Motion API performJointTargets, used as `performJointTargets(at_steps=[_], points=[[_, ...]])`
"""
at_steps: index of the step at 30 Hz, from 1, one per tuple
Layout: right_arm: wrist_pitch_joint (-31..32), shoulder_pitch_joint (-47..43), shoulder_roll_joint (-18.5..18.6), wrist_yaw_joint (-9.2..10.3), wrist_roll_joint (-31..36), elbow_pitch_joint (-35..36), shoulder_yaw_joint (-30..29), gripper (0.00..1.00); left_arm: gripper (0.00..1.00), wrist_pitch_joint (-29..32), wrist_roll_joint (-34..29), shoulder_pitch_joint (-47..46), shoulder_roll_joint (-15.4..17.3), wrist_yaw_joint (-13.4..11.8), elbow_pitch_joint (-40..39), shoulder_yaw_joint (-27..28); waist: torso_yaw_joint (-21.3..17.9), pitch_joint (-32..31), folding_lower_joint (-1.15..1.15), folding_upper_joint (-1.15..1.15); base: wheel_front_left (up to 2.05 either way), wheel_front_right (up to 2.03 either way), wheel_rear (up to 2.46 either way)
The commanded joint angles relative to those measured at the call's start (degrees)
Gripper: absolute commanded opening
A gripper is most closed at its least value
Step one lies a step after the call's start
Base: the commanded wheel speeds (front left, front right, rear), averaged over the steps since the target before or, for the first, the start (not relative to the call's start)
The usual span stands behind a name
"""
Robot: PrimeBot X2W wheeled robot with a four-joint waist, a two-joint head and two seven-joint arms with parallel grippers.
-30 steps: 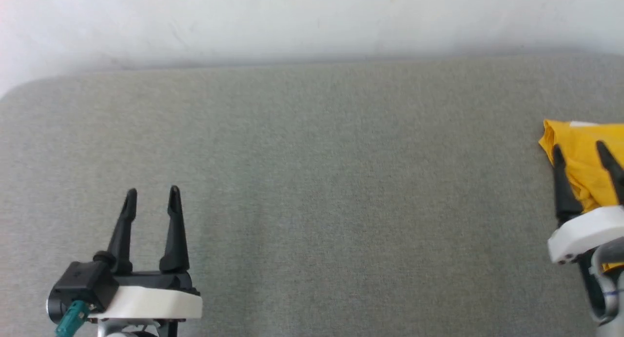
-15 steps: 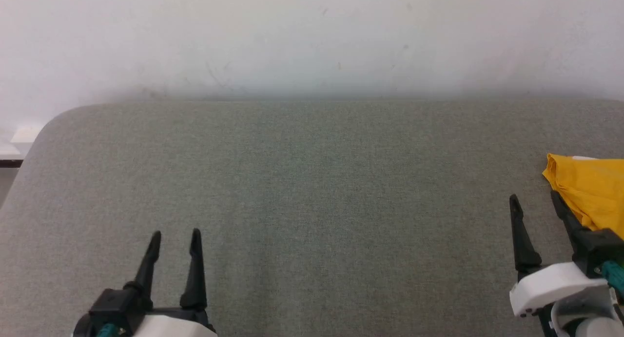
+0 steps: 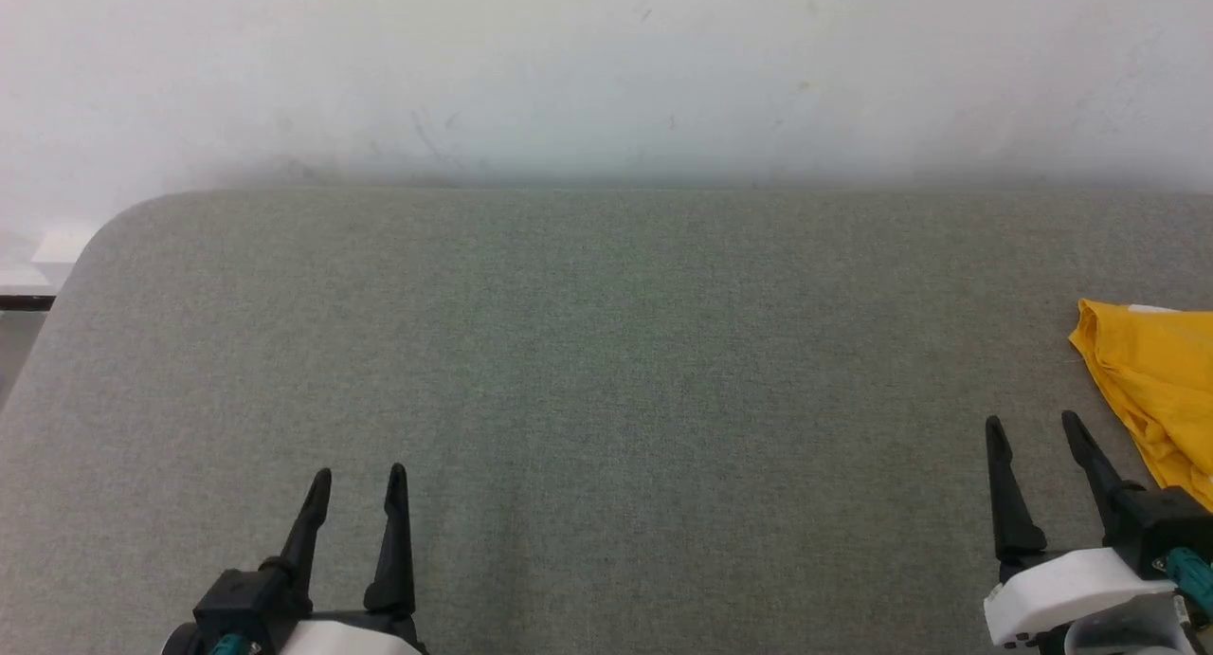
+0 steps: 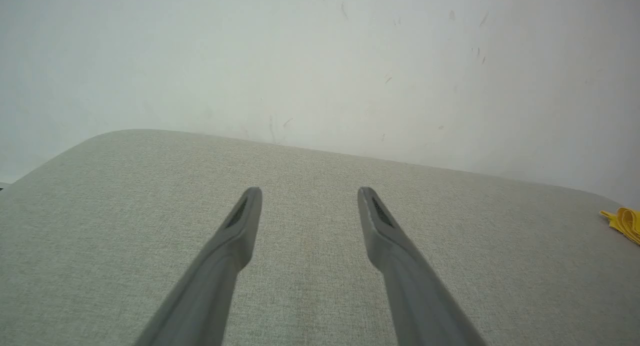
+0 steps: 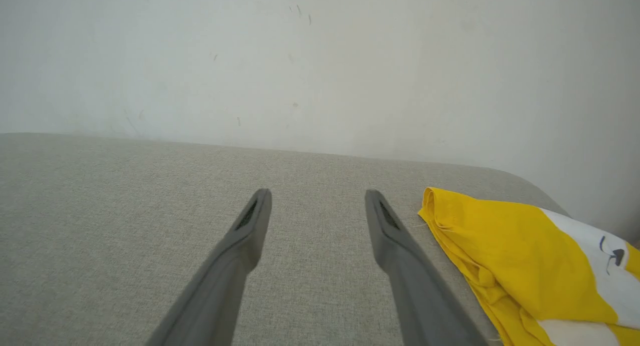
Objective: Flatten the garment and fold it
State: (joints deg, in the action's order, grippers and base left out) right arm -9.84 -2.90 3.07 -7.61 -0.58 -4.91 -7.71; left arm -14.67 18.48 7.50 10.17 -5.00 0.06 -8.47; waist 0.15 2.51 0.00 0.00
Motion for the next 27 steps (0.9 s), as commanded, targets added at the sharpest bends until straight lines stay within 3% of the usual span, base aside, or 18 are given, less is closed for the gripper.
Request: performJointTargets(at_steps=[1, 8, 9, 27], points=[[-0.5, -0.6, -0.2, 0.12, -0.3, -0.2, 0.0, 1.00, 1.00, -0.3, -0.5, -0.4, -0.3, 0.5, -0.2, 0.5, 0.0, 0.1, 0.00, 0.00, 0.00, 0.00, 0.00], [-0.9, -0.2, -0.2, 0.12, -0.5, -0.6, 0.2, 1.00, 1.00, -0.3, -2.5, -0.2, -1.1, 0.5, -0.6, 2.3, 0.0, 0.7, 0.00, 0.00, 0.00, 0.00, 0.00], [-0.5, 0.0, 0.0, 0.00, -0.1, -0.5, 0.2, 0.00, 0.00, -0.1, -2.6, 0.0, -1.0, 0.4, -0.5, 2.2, 0.0, 0.7, 0.00, 0.00, 0.00, 0.00, 0.00], [0.9, 0.3, 0.0, 0.01, 0.0, 0.1, 1.1, 0.00, 0.00, 1.7, -4.6, -0.8, -1.7, 0.9, -0.4, 2.9, 0.0, 0.4, 0.00, 0.00, 0.00, 0.00, 0.00]])
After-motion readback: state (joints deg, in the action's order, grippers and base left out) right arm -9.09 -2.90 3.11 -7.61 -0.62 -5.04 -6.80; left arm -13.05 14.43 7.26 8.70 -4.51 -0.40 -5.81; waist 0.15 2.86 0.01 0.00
